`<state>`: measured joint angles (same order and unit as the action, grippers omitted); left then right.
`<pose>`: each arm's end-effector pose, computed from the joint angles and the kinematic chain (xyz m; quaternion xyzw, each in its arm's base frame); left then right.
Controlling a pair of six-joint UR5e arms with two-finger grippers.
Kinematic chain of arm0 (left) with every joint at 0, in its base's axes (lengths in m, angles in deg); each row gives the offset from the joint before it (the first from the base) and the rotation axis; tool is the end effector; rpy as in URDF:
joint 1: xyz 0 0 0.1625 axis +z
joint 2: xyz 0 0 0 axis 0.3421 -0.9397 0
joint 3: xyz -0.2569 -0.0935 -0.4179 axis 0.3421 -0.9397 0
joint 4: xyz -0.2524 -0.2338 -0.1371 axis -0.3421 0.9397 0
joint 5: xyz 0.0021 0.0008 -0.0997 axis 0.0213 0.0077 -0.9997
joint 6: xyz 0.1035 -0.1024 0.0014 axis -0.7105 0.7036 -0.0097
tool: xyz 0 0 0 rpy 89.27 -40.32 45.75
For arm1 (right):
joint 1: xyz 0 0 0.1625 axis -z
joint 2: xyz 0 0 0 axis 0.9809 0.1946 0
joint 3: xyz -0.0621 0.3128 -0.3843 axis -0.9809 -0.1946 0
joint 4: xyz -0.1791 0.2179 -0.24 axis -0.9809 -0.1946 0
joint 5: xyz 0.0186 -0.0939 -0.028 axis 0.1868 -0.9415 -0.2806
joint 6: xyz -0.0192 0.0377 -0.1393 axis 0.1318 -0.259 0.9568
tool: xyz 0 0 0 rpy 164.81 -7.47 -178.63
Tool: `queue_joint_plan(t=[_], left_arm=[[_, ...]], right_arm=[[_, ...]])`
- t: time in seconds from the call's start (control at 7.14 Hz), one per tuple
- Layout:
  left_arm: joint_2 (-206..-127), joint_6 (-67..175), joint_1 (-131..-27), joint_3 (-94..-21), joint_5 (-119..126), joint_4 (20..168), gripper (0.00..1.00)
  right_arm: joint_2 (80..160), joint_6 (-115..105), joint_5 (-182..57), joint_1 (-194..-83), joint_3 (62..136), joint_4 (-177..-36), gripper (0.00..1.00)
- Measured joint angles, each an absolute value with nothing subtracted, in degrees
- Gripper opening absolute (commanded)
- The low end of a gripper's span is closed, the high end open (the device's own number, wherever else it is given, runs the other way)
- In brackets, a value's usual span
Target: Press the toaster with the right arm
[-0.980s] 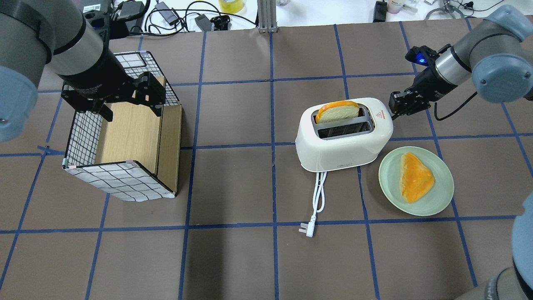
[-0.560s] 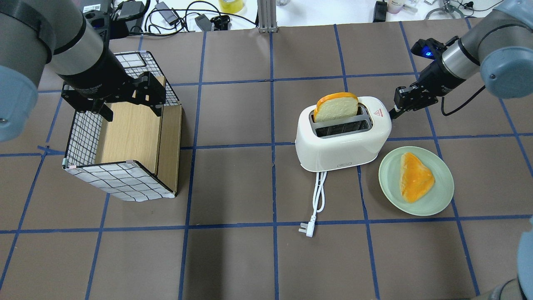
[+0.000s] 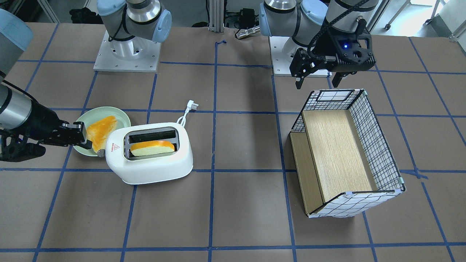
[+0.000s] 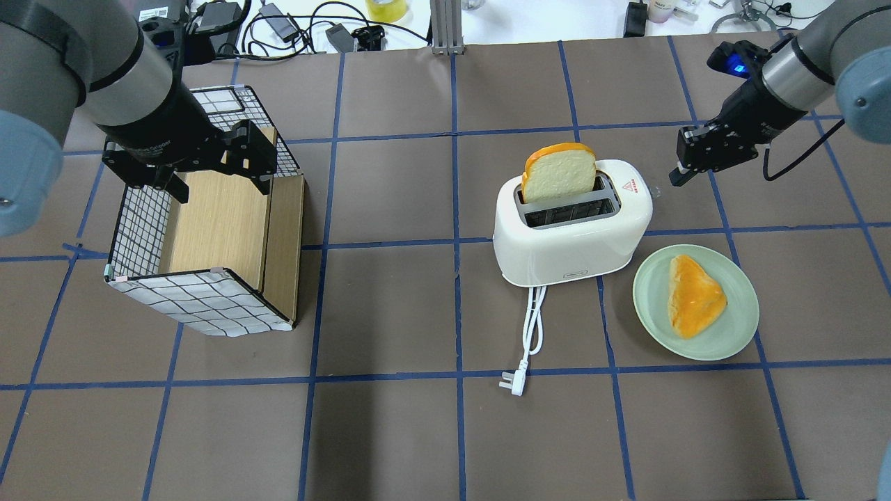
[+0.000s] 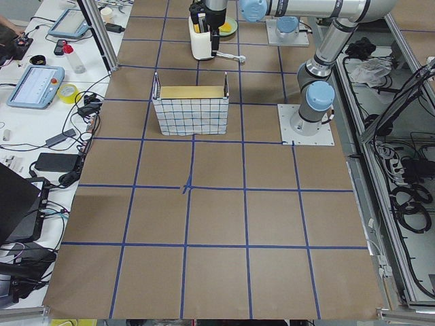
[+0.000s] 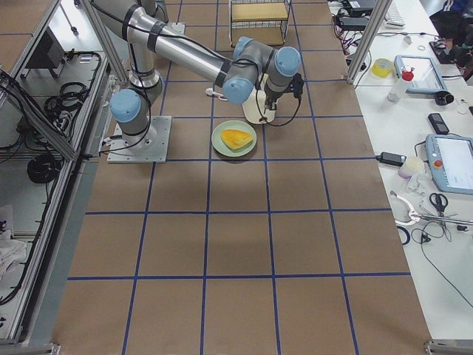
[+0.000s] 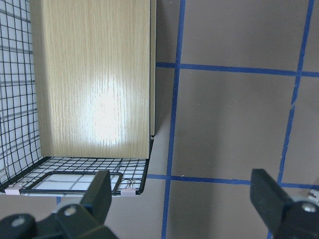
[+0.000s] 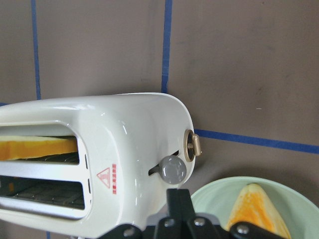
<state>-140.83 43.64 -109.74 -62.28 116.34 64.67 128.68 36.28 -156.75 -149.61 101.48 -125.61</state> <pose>-0.1288 -0.4026 0.5216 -0.0417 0.9986 -0.0310 0.0081 0.0048 -0.5346 0.3976 -0.0327 0.9818 0.0262 0.1853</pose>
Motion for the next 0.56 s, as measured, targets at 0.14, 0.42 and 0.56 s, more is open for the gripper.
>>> queue_joint_plan(t=[0.14,0.42,0.56], left_arm=[[-140.83,43.64,-109.74,-62.28,116.34,64.67,1.00],[-140.83,43.64,-109.74,-62.28,116.34,64.67,1.00],[-140.83,43.64,-109.74,-62.28,116.34,64.67,1.00]], right_arm=[[129.30,35.01,-157.98,-149.71,98.60,-122.55,0.00],[130.27,32.55,-161.21,-150.06,92.81,-116.93,0.00],[131.05,31.73,-162.76,-150.32,90.53,-114.28,0.00]])
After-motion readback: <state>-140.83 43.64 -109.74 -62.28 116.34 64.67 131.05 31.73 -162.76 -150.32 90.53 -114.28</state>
